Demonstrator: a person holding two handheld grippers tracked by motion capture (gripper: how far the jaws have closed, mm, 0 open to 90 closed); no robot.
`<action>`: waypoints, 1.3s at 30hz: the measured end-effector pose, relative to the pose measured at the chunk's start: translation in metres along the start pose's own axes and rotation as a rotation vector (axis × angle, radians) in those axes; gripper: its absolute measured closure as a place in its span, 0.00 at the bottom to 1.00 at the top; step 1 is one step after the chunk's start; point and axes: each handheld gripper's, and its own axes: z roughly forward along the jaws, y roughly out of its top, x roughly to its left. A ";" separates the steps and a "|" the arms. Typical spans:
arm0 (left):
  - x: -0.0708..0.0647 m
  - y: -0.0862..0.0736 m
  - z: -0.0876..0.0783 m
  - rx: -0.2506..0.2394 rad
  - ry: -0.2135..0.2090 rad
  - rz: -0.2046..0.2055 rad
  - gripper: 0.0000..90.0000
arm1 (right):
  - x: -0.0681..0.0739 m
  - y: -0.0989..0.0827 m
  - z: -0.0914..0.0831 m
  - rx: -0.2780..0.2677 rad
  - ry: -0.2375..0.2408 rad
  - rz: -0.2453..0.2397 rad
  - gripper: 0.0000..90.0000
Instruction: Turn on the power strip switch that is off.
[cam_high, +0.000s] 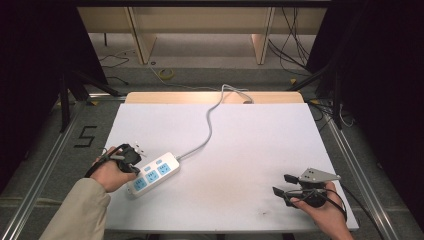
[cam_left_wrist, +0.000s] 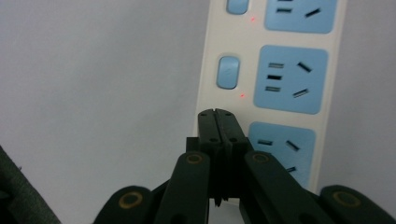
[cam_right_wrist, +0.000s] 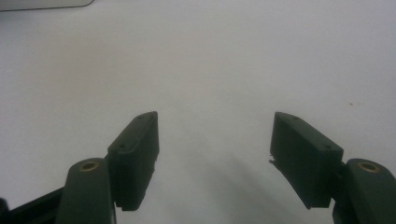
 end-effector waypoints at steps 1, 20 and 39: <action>-0.001 0.001 0.001 0.004 -0.002 0.004 1.00 | 0.000 0.000 0.000 0.000 0.000 0.000 0.37; 0.003 -0.002 0.004 0.011 -0.003 -0.026 1.00 | 0.000 0.000 0.000 -0.003 0.001 0.000 0.37; 0.002 0.000 0.006 0.041 -0.010 -0.021 1.00 | 0.000 0.000 -0.001 -0.002 0.002 -0.002 0.37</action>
